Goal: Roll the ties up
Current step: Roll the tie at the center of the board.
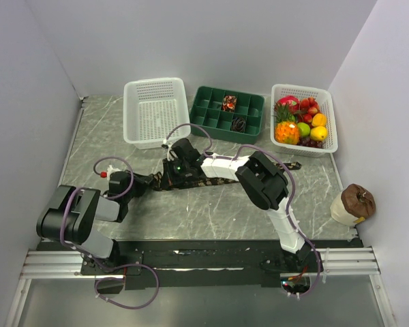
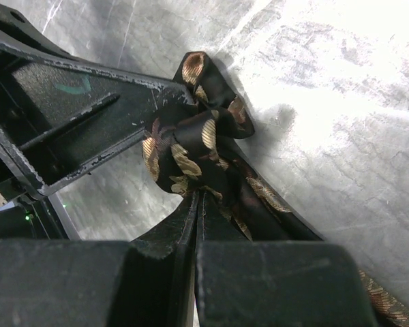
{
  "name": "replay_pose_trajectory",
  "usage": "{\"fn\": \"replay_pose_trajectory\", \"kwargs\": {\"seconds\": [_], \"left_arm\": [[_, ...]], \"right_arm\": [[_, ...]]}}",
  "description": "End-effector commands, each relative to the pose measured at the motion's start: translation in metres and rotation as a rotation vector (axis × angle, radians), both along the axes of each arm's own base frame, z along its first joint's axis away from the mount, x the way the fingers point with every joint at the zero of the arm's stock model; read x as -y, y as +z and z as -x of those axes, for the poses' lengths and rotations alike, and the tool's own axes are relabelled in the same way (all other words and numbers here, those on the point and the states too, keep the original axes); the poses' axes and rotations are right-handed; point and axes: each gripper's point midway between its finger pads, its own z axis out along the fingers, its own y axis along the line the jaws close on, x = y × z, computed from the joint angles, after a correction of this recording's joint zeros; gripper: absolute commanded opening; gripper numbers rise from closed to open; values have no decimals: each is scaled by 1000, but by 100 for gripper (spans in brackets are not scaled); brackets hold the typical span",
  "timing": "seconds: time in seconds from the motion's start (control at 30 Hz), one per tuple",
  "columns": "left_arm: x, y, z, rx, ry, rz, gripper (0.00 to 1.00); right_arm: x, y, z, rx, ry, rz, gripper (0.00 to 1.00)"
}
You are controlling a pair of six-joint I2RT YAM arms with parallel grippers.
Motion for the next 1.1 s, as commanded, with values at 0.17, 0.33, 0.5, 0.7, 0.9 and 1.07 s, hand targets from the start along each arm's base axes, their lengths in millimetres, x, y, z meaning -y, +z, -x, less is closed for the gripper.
{"fn": "replay_pose_trajectory", "kwargs": {"seconds": [0.17,0.33,0.5,0.7,0.9,1.07], "left_arm": [[1,-14,27,-35,-58,-46,4],[0,-3,22,12,-69,-78,1],[1,16,15,70,-92,-144,1],[4,34,13,97,-117,-234,1],[8,42,7,127,-143,-276,1],[28,44,5,164,-221,-248,1]], "right_arm": [[23,-34,-14,-24,-45,110,0],[22,-32,-19,-28,-41,106,0],[13,-29,-17,-46,-7,72,0],[2,-19,-11,-48,24,30,0],[-5,-13,-9,-53,43,-1,0],[-5,-11,-5,-67,46,-23,0]]}}
